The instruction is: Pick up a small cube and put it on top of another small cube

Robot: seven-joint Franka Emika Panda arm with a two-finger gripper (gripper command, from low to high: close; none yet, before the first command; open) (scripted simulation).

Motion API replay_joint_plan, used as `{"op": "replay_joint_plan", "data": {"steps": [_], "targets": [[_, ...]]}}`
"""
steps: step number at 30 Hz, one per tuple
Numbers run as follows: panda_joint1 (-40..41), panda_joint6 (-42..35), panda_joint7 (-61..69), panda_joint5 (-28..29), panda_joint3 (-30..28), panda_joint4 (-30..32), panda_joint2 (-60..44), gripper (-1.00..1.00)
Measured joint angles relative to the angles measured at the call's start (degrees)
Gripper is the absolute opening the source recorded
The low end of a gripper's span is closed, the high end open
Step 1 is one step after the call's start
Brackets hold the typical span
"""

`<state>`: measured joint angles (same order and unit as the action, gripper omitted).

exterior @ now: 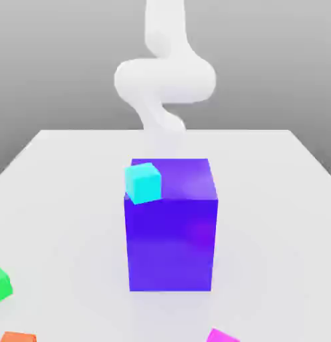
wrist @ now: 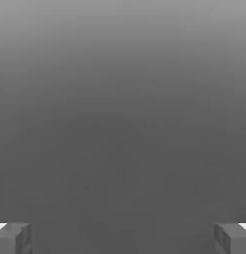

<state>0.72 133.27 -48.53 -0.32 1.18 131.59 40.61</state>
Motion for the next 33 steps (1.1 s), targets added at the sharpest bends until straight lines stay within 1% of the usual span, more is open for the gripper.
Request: {"op": "replay_joint_plan", "data": {"steps": [9,18,24,29,33], "targets": [[2.3,5.4,-10.9,0.3,4.6,-0.7,-19.0,0.00],[2.6,10.7,-23.6,3.4,7.8,-1.4,-37.7,0.00],[0.8,14.2,-32.1,5.7,7.6,-1.8,-50.3,0.00],[-1.5,17.2,-38.3,6.2,6.6,-2.2,-60.6,0.00],[-3.1,22.7,-40.3,7.5,5.0,-3.7,-68.9,0.00]]}}
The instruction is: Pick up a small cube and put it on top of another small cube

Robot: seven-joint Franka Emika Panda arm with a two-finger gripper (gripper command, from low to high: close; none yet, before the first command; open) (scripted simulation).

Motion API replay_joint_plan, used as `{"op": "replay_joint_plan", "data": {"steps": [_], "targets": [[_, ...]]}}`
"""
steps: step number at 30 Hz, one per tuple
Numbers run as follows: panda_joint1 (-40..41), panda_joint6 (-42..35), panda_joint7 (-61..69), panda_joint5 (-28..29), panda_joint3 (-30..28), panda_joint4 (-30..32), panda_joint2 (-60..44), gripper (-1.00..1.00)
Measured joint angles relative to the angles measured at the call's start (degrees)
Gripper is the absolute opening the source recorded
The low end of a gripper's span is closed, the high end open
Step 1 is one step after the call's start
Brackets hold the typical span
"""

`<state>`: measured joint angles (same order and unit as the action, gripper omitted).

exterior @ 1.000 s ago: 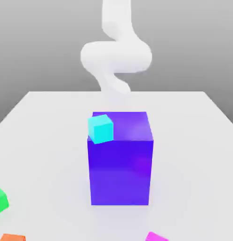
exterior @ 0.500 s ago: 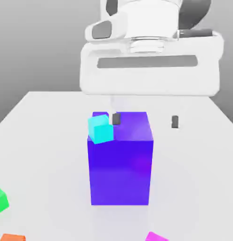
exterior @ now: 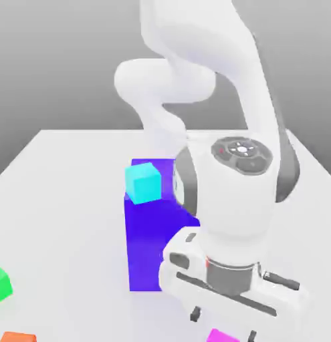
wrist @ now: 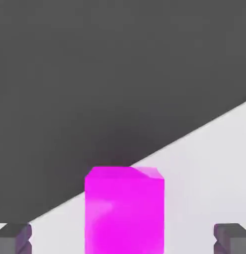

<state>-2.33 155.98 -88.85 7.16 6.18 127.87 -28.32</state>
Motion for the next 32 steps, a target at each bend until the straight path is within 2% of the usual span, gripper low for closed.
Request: {"op": "replay_joint_plan", "data": {"steps": [1,7,12,24,28,29,32], "targets": [[-0.3,1.4,-0.3,0.3,-0.4,-0.4,-1.8,-1.00],[-0.5,2.2,-0.4,0.5,-0.6,-0.6,-2.7,-1.00],[0.7,-3.6,0.8,-1.1,0.9,1.1,4.7,-1.00],[21.1,-6.8,13.3,-8.4,-11.7,7.5,14.4,-1.00],[30.0,-3.7,19.7,-13.2,-15.5,6.8,10.4,-1.00],[31.7,-2.2,20.9,-14.4,-15.5,6.4,8.4,1.00],[31.7,-2.2,20.9,-14.4,-15.5,6.4,8.4,1.00]]}}
